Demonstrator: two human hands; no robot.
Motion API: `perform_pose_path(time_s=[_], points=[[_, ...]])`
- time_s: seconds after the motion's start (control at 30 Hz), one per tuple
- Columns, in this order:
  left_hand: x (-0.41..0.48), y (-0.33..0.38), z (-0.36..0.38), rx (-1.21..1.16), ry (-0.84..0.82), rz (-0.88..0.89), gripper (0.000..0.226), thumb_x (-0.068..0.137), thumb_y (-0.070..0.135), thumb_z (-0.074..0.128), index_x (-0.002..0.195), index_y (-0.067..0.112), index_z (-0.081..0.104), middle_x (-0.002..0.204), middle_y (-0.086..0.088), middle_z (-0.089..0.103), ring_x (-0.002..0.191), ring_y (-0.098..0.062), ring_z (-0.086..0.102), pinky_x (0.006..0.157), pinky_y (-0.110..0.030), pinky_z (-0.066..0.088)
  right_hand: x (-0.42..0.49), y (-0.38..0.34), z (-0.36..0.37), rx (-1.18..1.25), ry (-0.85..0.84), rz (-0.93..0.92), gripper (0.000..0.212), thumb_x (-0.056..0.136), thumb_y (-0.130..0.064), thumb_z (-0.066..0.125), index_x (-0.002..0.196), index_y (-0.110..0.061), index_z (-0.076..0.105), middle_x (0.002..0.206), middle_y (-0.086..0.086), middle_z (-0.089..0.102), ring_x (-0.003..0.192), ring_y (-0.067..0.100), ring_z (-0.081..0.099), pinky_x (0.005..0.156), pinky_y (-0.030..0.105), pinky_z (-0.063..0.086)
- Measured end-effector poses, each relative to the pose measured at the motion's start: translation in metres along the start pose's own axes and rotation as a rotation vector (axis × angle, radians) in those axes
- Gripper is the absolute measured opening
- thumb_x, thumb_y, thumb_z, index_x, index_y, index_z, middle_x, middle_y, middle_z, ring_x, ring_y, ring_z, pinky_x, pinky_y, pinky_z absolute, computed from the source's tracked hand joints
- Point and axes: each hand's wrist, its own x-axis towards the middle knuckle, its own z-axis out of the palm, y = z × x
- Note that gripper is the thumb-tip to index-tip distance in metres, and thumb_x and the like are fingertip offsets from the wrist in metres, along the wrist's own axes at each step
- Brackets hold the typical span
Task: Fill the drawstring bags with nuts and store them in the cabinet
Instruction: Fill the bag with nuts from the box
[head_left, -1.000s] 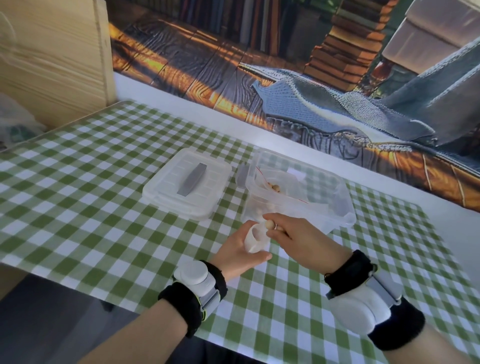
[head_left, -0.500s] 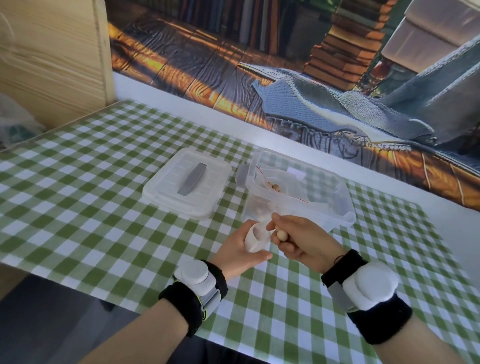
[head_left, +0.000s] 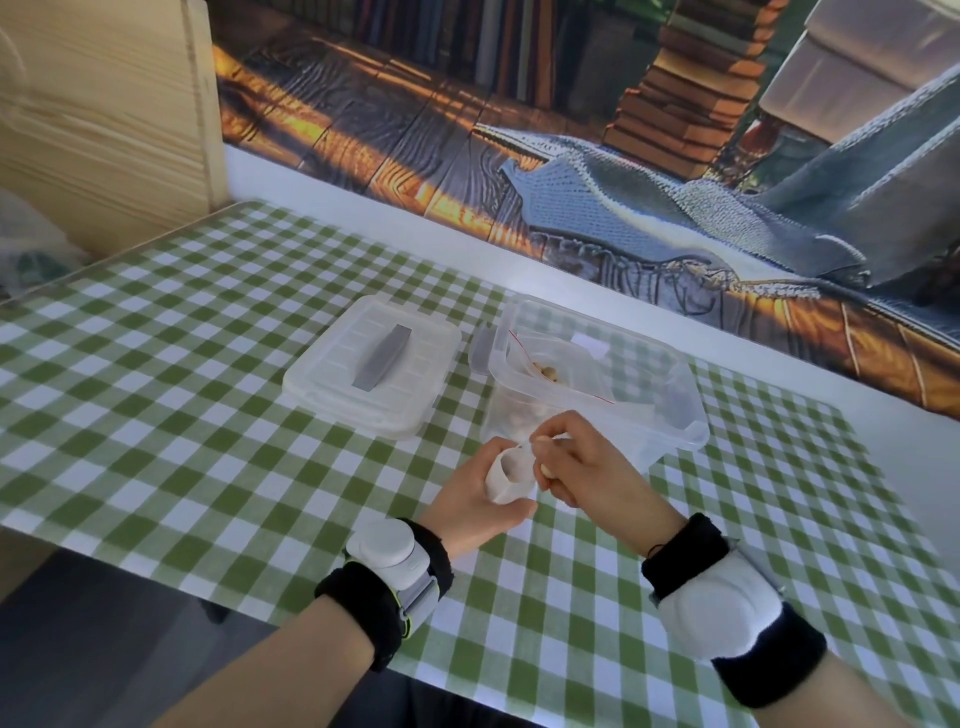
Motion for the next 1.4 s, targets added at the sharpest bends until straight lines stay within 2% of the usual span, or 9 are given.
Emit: perform_pose_path(time_s=[0.27,0.37,0.47,0.63,0.77,0.9,1.03,1.23,1.4], points=[[0.0,0.0,0.0,-0.022,-0.015,0.009,0.036,0.077,0.011,0.069,0.106,0.027,0.053,0.087,-0.002,0.058,0.077,-0.011,0.057,0.069,-0.028,0.051,-0.005,0.003,0.005,-0.583,-0.014,-0.277,0.021,0.099,-0.023,0.041,0.118,-0.015,0.046,0.077,-0.009,0.053,0.068,0.003,0.05,0.066,0.016,0.04],[0.0,0.0,0.0,0.006,-0.015,0.016,0.033,0.079,0.008,0.07,0.098,0.027,0.05,0.08,0.011,0.049,0.067,0.005,0.048,0.061,-0.016,0.045,-0.003,0.006,0.0,-0.486,0.08,-0.251,0.004,0.096,-0.019,0.046,0.097,-0.015,0.044,0.069,-0.01,0.044,0.06,0.004,0.046,0.061,0.017,0.039],[0.001,-0.001,0.0,0.007,-0.012,0.021,0.035,0.079,0.009,0.07,0.094,0.031,0.049,0.079,0.012,0.047,0.065,0.006,0.047,0.059,-0.014,0.043,0.0,0.006,-0.002,-0.343,0.077,-0.247,0.012,0.095,-0.011,0.048,0.088,-0.019,0.054,0.081,-0.011,0.048,0.07,-0.006,0.048,0.068,0.009,0.039],[0.0,0.001,0.001,0.001,-0.016,0.023,0.036,0.077,0.01,0.072,0.101,0.028,0.052,0.086,0.005,0.055,0.074,0.001,0.054,0.066,-0.017,0.049,0.004,0.007,0.004,-0.289,0.04,-0.264,0.015,0.095,-0.012,0.048,0.092,-0.022,0.059,0.092,-0.006,0.051,0.079,-0.005,0.049,0.075,0.008,0.04],[0.001,0.0,0.0,-0.026,-0.04,0.021,0.052,0.073,0.018,0.074,0.119,0.027,0.051,0.106,-0.011,0.061,0.1,-0.023,0.06,0.085,-0.039,0.053,0.005,0.006,0.008,-0.306,0.012,-0.307,0.014,0.095,-0.01,0.048,0.098,-0.016,0.061,0.094,-0.009,0.05,0.082,-0.005,0.05,0.076,0.008,0.04],[0.002,-0.002,0.0,-0.05,-0.026,0.022,0.044,0.075,0.011,0.075,0.11,0.026,0.054,0.092,0.003,0.061,0.087,-0.007,0.06,0.076,-0.022,0.052,0.006,0.005,0.007,-0.309,0.035,-0.344,0.014,0.095,-0.011,0.048,0.102,-0.018,0.058,0.097,-0.012,0.051,0.073,-0.007,0.051,0.07,0.007,0.04],[0.002,-0.001,0.0,-0.045,-0.015,0.024,0.038,0.075,0.006,0.075,0.098,0.024,0.051,0.079,0.011,0.049,0.068,0.001,0.048,0.063,-0.014,0.043,0.007,0.004,0.0,-0.121,0.206,-0.293,0.016,0.096,-0.012,0.047,0.086,-0.018,0.058,0.072,-0.014,0.054,0.06,-0.003,0.049,0.06,0.009,0.04],[0.0,0.0,-0.001,-0.075,-0.047,0.019,0.038,0.074,0.008,0.076,0.103,0.021,0.053,0.083,0.006,0.056,0.075,-0.006,0.054,0.066,-0.019,0.048,0.014,0.016,0.003,-0.402,0.125,-0.067,0.014,0.086,-0.034,0.061,0.08,-0.022,0.057,0.052,-0.01,0.044,0.047,0.004,0.042,0.053,0.017,0.034],[-0.002,0.002,0.0,-0.076,-0.042,-0.002,0.037,0.076,0.005,0.074,0.103,0.017,0.052,0.086,-0.001,0.055,0.076,-0.009,0.053,0.064,-0.019,0.047,0.015,0.018,0.007,-0.352,0.29,-0.104,0.027,0.082,-0.019,0.065,0.061,-0.025,0.049,0.041,-0.011,0.039,0.042,0.005,0.04,0.048,0.015,0.032]])
